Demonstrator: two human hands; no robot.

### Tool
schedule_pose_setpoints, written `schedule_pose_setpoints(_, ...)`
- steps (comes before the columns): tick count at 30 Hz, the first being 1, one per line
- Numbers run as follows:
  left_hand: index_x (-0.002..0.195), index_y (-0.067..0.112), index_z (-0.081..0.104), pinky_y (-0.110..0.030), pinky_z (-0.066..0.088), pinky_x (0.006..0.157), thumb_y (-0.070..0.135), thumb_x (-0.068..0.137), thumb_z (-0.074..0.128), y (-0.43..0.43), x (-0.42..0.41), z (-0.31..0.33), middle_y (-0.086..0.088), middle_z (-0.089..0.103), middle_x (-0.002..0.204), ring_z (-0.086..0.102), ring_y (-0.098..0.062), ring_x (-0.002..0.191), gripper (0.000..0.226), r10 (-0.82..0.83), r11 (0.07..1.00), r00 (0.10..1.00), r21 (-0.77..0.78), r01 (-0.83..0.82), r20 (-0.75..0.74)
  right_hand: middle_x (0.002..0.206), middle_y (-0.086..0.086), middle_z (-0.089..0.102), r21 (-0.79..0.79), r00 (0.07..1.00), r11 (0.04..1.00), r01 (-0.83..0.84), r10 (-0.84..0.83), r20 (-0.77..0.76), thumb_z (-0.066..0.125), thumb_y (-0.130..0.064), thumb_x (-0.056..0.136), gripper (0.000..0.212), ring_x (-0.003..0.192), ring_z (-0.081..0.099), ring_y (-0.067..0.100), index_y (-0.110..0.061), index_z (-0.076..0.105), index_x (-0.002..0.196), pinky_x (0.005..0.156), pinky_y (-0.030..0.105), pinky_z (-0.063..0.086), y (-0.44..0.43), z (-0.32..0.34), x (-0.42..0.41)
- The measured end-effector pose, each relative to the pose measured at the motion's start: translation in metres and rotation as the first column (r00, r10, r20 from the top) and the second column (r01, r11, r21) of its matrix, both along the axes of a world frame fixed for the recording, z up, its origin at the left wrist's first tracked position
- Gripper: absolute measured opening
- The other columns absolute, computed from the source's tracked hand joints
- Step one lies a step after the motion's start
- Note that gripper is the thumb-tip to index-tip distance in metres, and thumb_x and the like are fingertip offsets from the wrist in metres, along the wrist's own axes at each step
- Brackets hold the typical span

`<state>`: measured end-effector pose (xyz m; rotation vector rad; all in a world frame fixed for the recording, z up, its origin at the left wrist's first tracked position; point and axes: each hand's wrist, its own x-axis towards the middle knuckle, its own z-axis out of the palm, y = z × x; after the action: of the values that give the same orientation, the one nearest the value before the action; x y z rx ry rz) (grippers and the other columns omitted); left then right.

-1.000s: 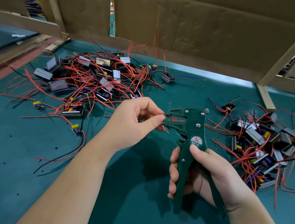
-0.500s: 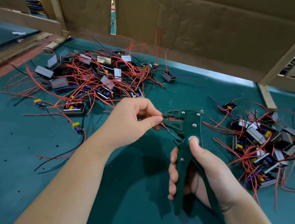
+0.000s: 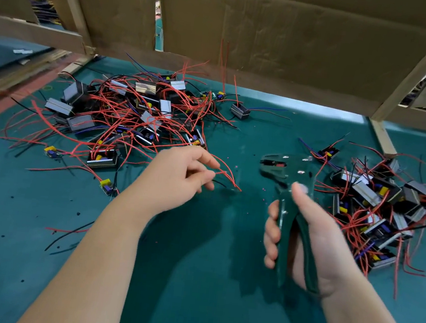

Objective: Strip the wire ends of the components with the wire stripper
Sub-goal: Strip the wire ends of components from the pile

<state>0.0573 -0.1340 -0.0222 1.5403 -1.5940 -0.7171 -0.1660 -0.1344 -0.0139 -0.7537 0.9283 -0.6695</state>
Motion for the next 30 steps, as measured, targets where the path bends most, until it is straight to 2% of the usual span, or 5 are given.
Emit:
schedule_pose_setpoints(6,0.084,0.033,0.068,-0.019,0.052,0.065,0.009,0.090,0.063,-0.001,-0.001,0.001,0.015,0.070,0.068,0.064,-0.004,0.059,0.025,0.035,0.997,0.999,-0.069,-0.037,-0.029,0.059,0.011,0.049,0.004,0.999,0.999,-0.035,0.035,0.009,0.060,-0.053,0.070,0.043,0.044,0.049,0.026,-0.011,0.057,0.074,0.046,0.034,0.048,-0.005,0.001,-0.012)
schedule_pose_setpoints(12,0.084,0.023,0.069,-0.015,0.051,0.058,0.003,0.089,0.063,-0.004,-0.009,0.003,0.010,0.072,0.068,0.063,-0.004,0.060,0.022,0.020,0.996,0.946,-0.078,-0.048,-0.323,0.070,0.017,0.056,0.037,0.969,0.970,-0.242,0.239,0.065,0.070,-0.028,0.064,0.029,0.057,0.057,0.031,-0.008,0.061,0.083,0.059,0.043,0.054,0.007,-0.007,0.004)
schedule_pose_setpoints(16,0.081,0.022,0.070,-0.015,0.051,0.060,0.004,0.087,0.065,-0.004,-0.011,0.003,0.004,0.072,0.069,0.064,-0.006,0.060,0.020,-0.013,0.995,0.902,-0.092,-0.030,-0.432,0.075,0.018,0.057,0.017,0.948,0.966,-0.259,0.251,0.195,0.073,-0.032,0.062,0.039,0.062,0.059,0.033,-0.005,0.063,0.088,0.063,0.046,0.054,0.009,-0.010,0.008)
schedule_pose_setpoints(22,0.080,0.026,0.068,-0.028,0.052,0.053,0.011,0.091,0.063,-0.002,-0.015,0.001,0.007,0.068,0.066,0.057,-0.009,0.054,0.019,-0.013,0.997,0.905,-0.070,-0.019,-0.425,0.081,0.021,0.058,-0.094,0.893,0.937,-0.335,0.348,0.284,0.083,-0.035,0.063,0.048,0.070,0.060,0.036,-0.005,0.065,0.095,0.073,0.052,0.052,0.009,-0.009,0.005)
schedule_pose_setpoints(30,0.081,0.024,0.067,-0.017,0.044,0.047,0.009,0.091,0.062,0.001,-0.019,0.005,0.011,0.065,0.064,0.051,-0.003,0.049,0.019,-0.058,0.993,0.924,-0.116,0.015,-0.377,0.075,0.020,0.057,-0.101,0.909,0.946,-0.308,0.324,0.263,0.082,-0.038,0.066,0.044,0.063,0.060,0.033,-0.006,0.064,0.091,0.066,0.049,0.054,0.011,-0.007,0.007)
